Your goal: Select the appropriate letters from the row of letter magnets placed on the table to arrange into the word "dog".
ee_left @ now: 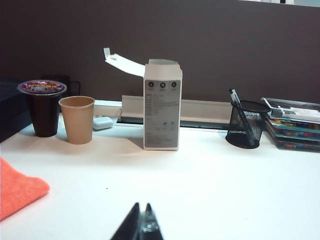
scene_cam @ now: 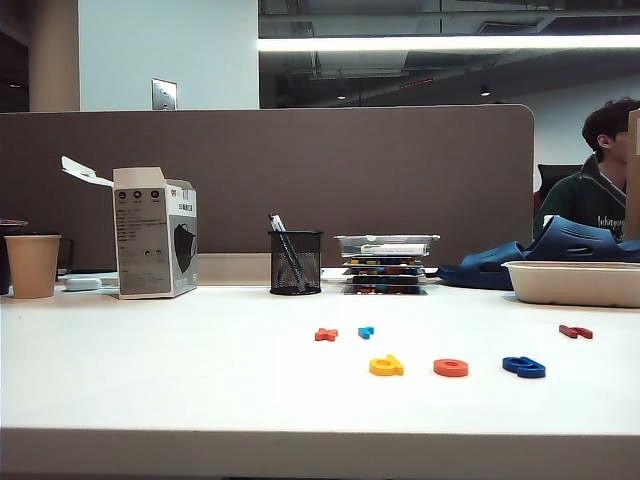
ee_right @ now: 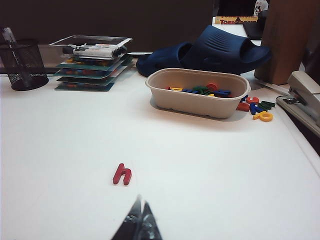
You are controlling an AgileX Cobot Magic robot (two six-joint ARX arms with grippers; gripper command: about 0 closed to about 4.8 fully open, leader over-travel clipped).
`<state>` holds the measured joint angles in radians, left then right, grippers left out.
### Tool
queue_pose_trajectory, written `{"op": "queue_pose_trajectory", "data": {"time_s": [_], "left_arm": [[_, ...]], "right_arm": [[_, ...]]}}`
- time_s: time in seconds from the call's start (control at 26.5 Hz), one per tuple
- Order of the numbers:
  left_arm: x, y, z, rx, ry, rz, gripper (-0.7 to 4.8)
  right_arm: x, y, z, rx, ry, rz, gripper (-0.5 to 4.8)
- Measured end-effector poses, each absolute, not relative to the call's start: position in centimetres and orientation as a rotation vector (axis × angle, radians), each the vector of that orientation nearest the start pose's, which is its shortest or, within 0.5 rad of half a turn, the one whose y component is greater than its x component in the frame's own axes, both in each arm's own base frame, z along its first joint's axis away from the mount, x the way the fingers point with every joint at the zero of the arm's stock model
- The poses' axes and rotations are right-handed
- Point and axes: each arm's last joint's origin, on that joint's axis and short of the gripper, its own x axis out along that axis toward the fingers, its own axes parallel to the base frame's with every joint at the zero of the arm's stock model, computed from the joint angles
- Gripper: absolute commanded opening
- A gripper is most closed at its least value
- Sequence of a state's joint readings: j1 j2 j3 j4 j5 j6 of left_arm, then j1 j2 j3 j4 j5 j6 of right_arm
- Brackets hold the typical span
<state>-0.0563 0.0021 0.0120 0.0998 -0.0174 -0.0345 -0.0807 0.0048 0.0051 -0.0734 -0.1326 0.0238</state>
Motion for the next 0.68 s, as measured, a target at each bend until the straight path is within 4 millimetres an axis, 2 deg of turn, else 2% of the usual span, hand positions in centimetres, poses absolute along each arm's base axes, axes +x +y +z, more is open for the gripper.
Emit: {"op": "queue_pose_trajectory", "data": {"time_s": [0.68], "left_arm": [[9.69, -0.50, 17.51, -0.042, -0.110, -0.041, -0.06]], "right_arm": [[9.68, -0.40, 15.36, 0.036, 0.117, 0.050, 0.04]]}}
